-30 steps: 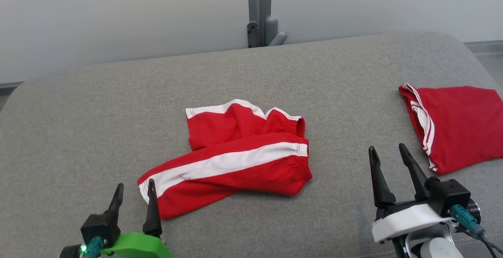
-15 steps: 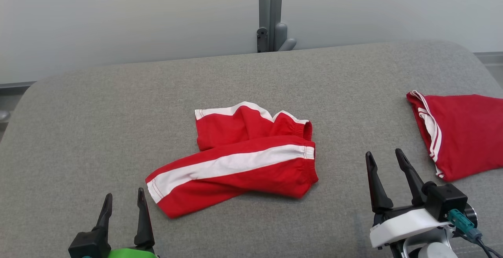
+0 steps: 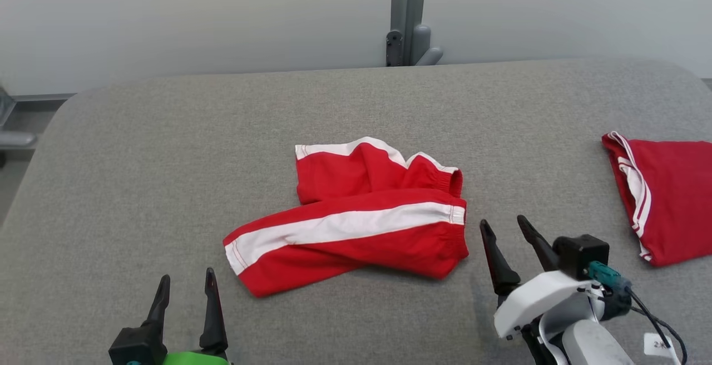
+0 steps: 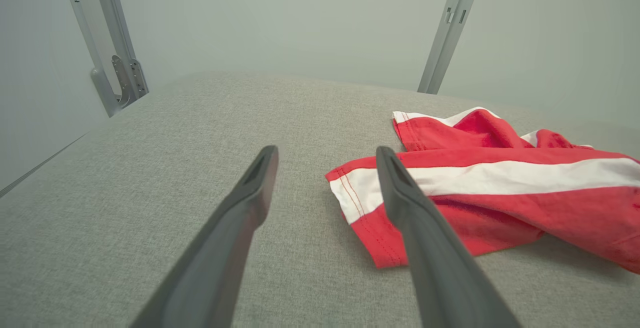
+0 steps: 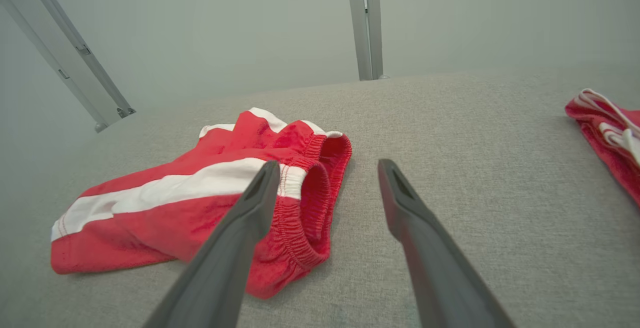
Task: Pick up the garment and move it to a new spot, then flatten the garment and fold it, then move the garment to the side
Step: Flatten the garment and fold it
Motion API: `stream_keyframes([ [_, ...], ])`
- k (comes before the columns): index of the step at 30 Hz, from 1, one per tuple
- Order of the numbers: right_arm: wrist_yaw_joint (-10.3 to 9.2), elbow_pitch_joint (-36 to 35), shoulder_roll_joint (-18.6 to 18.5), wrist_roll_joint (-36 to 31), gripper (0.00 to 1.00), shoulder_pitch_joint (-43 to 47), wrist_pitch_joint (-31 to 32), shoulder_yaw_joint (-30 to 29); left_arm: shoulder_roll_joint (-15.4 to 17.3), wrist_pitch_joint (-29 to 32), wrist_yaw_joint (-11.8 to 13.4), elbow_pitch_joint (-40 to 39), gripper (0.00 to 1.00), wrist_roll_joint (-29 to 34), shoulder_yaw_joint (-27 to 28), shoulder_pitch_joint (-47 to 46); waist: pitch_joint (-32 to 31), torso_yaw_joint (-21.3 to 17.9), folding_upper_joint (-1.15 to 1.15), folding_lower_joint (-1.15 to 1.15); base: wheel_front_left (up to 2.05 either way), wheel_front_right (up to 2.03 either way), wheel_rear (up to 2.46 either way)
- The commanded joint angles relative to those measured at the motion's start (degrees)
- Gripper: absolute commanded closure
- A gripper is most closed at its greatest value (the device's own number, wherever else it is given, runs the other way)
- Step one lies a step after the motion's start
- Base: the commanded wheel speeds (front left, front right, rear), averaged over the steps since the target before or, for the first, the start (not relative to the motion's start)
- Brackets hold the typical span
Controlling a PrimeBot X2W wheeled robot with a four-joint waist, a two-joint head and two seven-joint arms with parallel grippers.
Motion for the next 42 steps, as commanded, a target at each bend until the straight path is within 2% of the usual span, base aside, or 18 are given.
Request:
stream_keyframes([
  [1,-0.07,1.80,-0.15,0.94,0.00,-1.98,1.06,0.72,-0.27,-0.16,-0.45,0.22,0.00,0.93,0.29,-1.07,1.04,1.40,0.67,0.00,0.00,0.00,0.00],
  [9,-0.07,11.73,-0.16,4.31,0.00,-9.43,4.77,2.72,-1.30,-0.16,-1.28,0.92,0.00,2.04,0.40,-2.29,3.42,4.91,0.67,0.00,0.00,0.00,0.00],
  [18,-0.07,20.37,-0.62,8.24,0.00,-14.59,5.11,3.92,-2.12,-0.16,-2.27,1.73,0.00,3.21,1.13,-2.51,4.19,7.47,0.67,0.00,0.00,0.00,0.00],
  [20,-0.07,21.19,-0.71,8.93,0.53,-15.17,4.79,4.14,-2.25,-0.16,-2.35,1.77,0.00,3.47,1.28,-2.31,4.13,7.65,0.67,0.00,0.00,0.00,0.00],
  [21,-0.07,21.19,-0.71,8.93,0.53,-15.17,4.79,4.14,-2.25,-0.16,-2.35,1.77,0.00,3.47,1.28,-2.31,4.13,7.65,0.67,0.00,0.00,0.00,0.00],
  [26,-0.07,21.97,-1.24,11.00,0.96,-16.14,3.87,5.24,-2.46,-0.16,-2.54,1.75,0.00,3.93,1.76,-1.53,3.92,7.48,0.67,0.00,0.00,0.00,0.00],
  [27,-0.07,22.01,-1.29,11.28,1.00,-16.21,3.80,5.55,-2.51,-0.16,-2.64,1.82,0.00,3.98,1.83,-1.43,3.86,7.36,0.67,0.00,0.00,0.00,0.00],
  [33,-0.07,20.96,-2.20,12.79,1.00,-16.42,3.28,8.48,-2.97,-0.14,-4.29,3.70,0.00,2.85,1.02,-2.00,3.81,6.13,0.67,0.00,0.00,0.00,0.00],
  [39,-0.07,19.38,-3.71,13.06,1.00,-15.00,2.85,10.85,-4.38,3.83,-9.08,8.59,0.00,-5.01,-0.77,-5.63,4.39,4.64,0.67,0.00,0.00,0.00,0.00],
  [42,-0.07,18.84,-4.29,12.94,1.00,-14.85,2.80,11.78,-4.64,5.46,-10.27,11.13,0.00,-9.46,-0.96,-8.61,5.08,3.74,0.67,0.00,0.00,0.00,0.00],
])
